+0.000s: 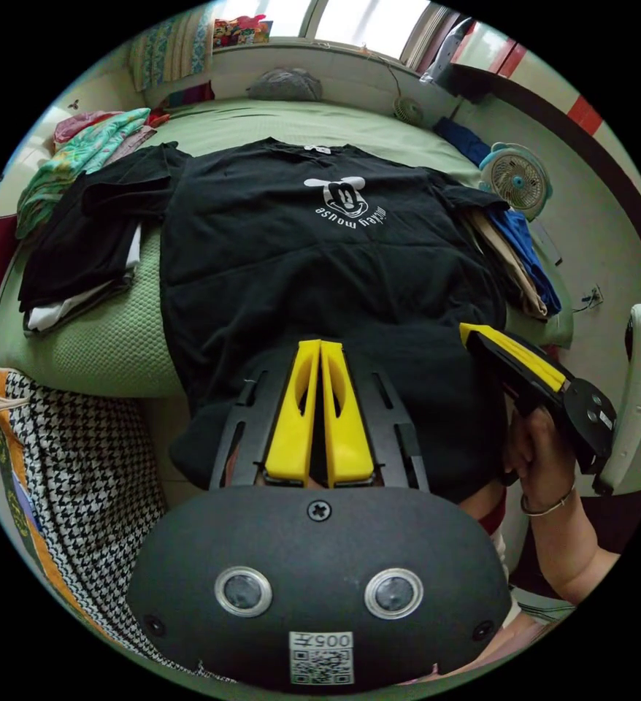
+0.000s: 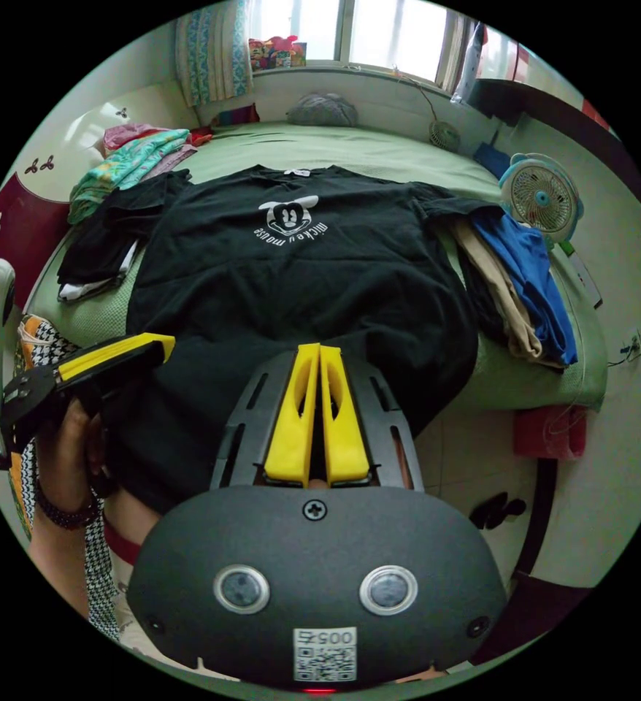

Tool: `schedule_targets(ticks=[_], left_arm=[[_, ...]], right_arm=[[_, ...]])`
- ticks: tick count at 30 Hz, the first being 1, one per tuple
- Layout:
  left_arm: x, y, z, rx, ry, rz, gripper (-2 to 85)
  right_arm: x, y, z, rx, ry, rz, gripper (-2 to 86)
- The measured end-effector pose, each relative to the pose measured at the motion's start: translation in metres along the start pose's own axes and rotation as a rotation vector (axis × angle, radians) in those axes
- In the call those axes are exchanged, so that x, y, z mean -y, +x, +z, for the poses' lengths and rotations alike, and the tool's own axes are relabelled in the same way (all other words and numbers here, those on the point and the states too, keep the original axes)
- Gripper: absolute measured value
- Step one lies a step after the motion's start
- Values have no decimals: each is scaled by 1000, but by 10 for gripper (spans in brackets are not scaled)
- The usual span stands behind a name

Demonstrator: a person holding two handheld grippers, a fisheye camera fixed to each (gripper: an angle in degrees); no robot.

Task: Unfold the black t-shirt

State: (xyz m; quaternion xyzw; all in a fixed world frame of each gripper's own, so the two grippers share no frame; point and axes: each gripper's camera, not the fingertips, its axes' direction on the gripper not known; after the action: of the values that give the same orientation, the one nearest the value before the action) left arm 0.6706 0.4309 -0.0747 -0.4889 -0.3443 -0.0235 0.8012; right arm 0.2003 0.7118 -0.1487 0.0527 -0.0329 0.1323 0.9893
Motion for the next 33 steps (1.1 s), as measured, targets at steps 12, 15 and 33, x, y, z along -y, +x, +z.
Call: schedule_targets(ticks=[12, 15, 33], left_arm=[[-12, 12, 9, 16, -2, 6, -7], [-14, 14, 11, 19, -3, 8, -7], [-23, 23, 19, 22, -4, 8, -6]], right_arm=[[-20, -7, 6, 8, -2, 3, -9], [-24, -8, 7, 9, -2, 4, -9], [-39, -8, 12, 14, -3, 6, -10]])
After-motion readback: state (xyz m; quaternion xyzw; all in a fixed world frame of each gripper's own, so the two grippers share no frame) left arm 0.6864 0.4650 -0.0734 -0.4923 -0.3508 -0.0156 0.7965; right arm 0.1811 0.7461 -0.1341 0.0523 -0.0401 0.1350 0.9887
